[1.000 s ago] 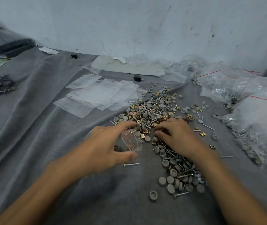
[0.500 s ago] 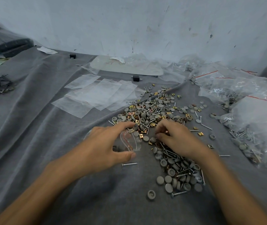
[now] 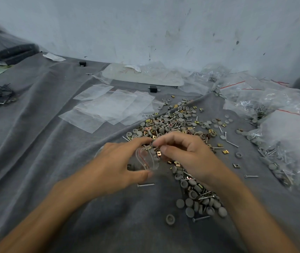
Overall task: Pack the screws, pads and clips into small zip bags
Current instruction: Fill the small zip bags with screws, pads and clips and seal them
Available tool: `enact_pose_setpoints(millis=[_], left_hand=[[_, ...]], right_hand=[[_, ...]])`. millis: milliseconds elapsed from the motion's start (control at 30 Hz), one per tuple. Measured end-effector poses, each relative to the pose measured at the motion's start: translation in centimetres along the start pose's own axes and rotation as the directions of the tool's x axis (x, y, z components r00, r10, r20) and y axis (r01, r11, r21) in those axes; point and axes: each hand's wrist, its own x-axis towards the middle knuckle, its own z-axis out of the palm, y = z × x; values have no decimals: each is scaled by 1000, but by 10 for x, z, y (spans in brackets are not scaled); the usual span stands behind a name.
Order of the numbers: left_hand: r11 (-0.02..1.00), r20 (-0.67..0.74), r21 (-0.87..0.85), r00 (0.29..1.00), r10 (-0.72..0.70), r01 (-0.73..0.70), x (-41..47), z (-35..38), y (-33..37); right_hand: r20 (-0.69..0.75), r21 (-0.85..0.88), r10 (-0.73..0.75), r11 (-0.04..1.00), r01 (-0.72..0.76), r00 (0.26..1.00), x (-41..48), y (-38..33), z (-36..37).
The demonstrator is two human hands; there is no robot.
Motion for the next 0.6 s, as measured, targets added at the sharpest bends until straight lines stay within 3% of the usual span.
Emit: enact_pose_setpoints(millis=[300, 433, 500, 600], left_hand=[[995, -49, -66, 997, 66, -69, 3, 1, -4], [986, -97, -143, 993, 69, -82, 2, 1, -8], [949, -143, -308, 990, 20, -64, 2, -7, -11], [786, -251, -614, 962, -113, -68, 2, -29, -18]], right_hand=[[26, -57, -43, 997, 44, 999, 0, -3, 19], [-3, 14, -64, 998, 64, 998, -1, -6, 13], [-92, 39, -57, 997, 60, 994, -1, -6, 4], [-184, 42, -35, 998, 43, 982, -3, -1, -13]])
